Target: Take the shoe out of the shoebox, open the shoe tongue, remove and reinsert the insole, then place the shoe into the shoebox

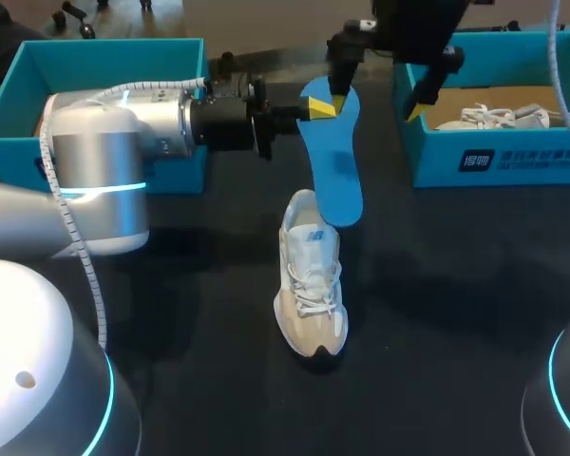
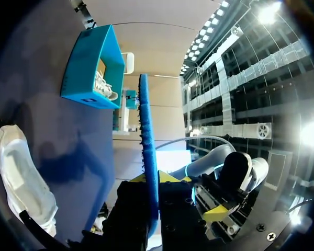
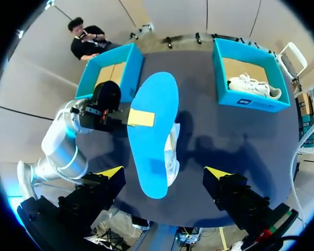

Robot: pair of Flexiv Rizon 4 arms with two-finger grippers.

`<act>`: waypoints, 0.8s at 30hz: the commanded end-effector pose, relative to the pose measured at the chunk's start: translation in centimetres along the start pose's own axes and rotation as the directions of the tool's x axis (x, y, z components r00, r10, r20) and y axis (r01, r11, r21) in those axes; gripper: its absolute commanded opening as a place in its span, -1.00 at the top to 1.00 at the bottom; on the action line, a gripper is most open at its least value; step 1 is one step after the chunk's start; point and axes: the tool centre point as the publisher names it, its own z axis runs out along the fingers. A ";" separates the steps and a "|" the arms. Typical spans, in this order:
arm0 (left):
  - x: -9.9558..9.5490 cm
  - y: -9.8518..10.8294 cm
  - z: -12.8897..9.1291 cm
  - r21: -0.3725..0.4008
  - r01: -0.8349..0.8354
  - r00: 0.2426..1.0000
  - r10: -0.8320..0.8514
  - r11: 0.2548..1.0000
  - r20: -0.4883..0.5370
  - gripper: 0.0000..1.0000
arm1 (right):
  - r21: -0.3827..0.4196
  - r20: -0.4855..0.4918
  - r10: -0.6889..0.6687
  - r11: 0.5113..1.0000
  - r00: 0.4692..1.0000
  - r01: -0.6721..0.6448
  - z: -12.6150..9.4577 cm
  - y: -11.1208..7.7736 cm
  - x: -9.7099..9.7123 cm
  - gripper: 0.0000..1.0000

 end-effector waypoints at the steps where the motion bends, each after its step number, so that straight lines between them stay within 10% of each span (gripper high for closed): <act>1: 0.0 0.0 0.0 0.001 0.000 1.000 0.000 1.000 -0.001 1.00 | -0.016 -0.105 -0.004 1.000 0.995 0.002 0.2 -0.4 -1.3 -1.00; 24: 0.1 0.1 -0.2 -0.005 -0.017 1.000 0.017 1.000 -0.009 1.00 | -0.098 -0.443 -0.043 0.995 0.895 -0.001 1.3 -1.2 -4.0 -1.00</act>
